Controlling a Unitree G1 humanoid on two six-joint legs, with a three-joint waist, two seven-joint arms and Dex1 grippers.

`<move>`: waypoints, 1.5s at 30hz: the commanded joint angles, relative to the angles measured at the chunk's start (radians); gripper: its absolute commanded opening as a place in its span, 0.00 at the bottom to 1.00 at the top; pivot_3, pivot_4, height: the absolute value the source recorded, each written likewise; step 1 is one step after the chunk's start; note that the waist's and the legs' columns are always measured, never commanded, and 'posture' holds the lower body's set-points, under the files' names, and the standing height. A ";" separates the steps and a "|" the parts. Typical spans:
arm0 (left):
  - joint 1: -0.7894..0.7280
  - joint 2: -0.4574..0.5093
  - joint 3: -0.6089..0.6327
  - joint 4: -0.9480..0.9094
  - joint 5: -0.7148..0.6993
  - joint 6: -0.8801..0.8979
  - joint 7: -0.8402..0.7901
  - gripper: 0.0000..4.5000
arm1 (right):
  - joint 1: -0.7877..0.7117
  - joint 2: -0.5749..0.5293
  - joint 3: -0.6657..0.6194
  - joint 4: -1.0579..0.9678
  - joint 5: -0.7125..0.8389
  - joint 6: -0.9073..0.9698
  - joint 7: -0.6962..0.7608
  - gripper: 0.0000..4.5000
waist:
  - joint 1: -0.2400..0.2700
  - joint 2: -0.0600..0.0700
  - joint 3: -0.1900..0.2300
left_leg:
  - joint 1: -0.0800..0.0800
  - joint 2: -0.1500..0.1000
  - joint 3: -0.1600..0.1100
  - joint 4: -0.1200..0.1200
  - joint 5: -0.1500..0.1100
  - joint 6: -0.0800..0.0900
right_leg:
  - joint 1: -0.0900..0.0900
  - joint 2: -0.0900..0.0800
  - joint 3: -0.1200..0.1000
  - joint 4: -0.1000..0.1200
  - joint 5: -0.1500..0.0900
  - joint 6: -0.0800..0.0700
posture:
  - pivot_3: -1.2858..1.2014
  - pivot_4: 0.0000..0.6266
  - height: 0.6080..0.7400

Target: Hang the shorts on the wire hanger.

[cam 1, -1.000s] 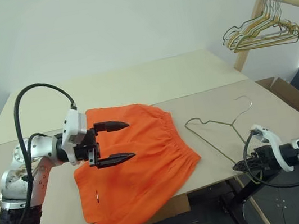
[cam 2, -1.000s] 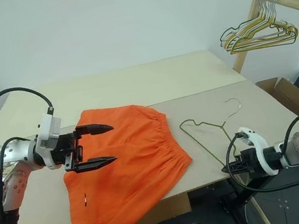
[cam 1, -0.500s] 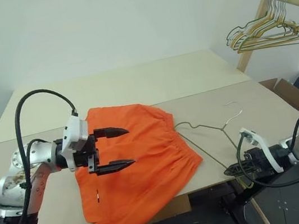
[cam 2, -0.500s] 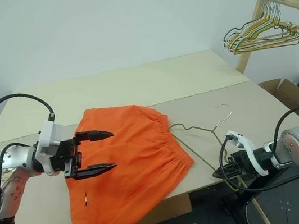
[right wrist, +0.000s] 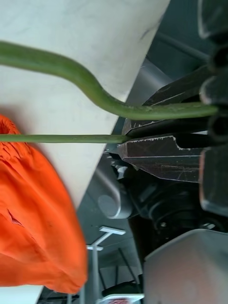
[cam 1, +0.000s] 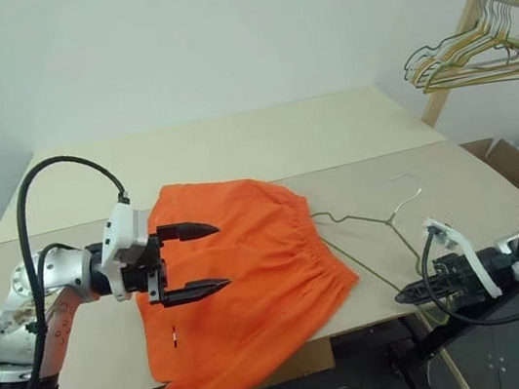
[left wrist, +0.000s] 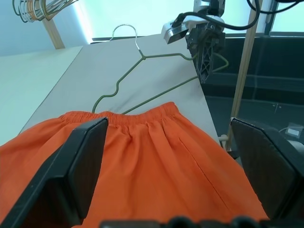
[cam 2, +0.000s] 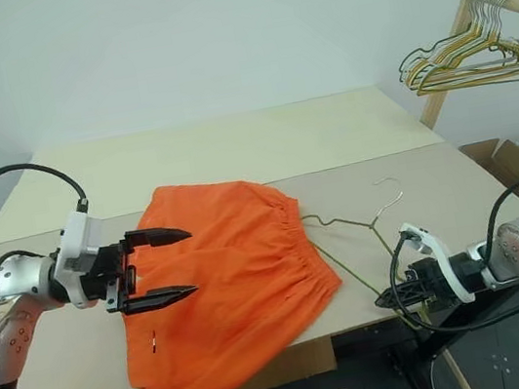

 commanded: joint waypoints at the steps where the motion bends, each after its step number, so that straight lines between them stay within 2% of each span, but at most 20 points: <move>1: -0.022 0.013 0.015 -0.010 -0.013 -0.011 -0.005 0.99 | 0.014 -0.054 0.015 -0.042 0.028 -0.061 0.091 0.00 | 0.004 0.000 0.000 | 0.000 0.000 0.000 0.000 0.000 0.000 | 0.000 0.000 0.000 0.000 0.000 0.000 | 0.54 0.00 1.00; 5: -0.011 0.015 0.014 -0.012 -0.007 -0.019 -0.009 0.99 | 0.016 -0.070 0.057 -0.042 -0.001 -0.125 0.129 0.00 | 0.006 0.000 0.000 | 0.000 0.000 0.000 0.000 0.000 0.000 | 0.000 0.000 0.000 0.000 0.000 0.000 | 0.54 0.00 1.00; 9: -0.015 0.017 0.015 -0.015 -0.009 -0.017 -0.010 0.99 | -0.110 0.085 0.072 0.138 -0.090 -0.135 -0.011 0.00 | -0.002 -0.002 -0.001 | 0.002 0.001 0.001 0.000 0.000 0.000 | 0.001 0.002 0.001 -0.001 0.000 -0.001 | 0.55 0.00 1.00; 11: -0.019 0.023 0.020 -0.013 -0.010 -0.015 -0.012 0.99 | -0.145 0.119 0.083 0.180 -0.105 -0.138 -0.011 0.00 | 0.002 -0.001 -0.001 | 0.001 0.000 0.001 0.000 0.000 -0.001 | 0.000 0.002 0.001 -0.001 0.001 -0.001 | 0.55 0.00 1.00; 19: -0.009 0.043 0.031 -0.016 -0.007 -0.022 -0.014 0.99 | -0.138 0.062 0.249 0.100 -0.135 -0.197 0.137 0.00 | 0.036 -0.001 -0.001 | -0.004 0.001 -0.001 0.000 0.000 0.000 | -0.003 0.001 -0.002 -0.002 0.000 -0.001 | 0.56 0.00 1.00; 28: -0.012 0.051 0.026 -0.010 -0.002 -0.035 -0.024 0.99 | -0.269 0.241 0.182 0.376 -0.199 -0.195 0.027 0.00 | 0.045 -0.001 -0.001 | -0.001 0.001 0.000 0.000 0.000 -0.001 | -0.001 0.003 -0.002 -0.001 0.001 -0.002 | 0.56 0.00 1.00; 35: -0.013 0.052 0.021 -0.004 0.003 -0.043 -0.034 0.99 | -0.228 0.238 0.219 0.261 -0.149 -0.173 0.122 0.00 | 0.053 -0.001 -0.001 | -0.005 0.000 -0.002 0.000 0.000 0.000 | -0.002 0.001 -0.004 -0.002 0.001 -0.002 | 0.56 0.00 1.00; 45: -0.020 0.049 0.008 0.005 0.015 -0.053 -0.047 0.99 | -0.296 0.378 0.164 0.441 -0.206 -0.185 0.003 0.00 | 0.045 -0.001 -0.001 | -0.003 0.000 -0.002 0.000 0.001 -0.001 | -0.001 0.002 -0.004 0.000 0.001 -0.002 | 0.56 0.00 1.00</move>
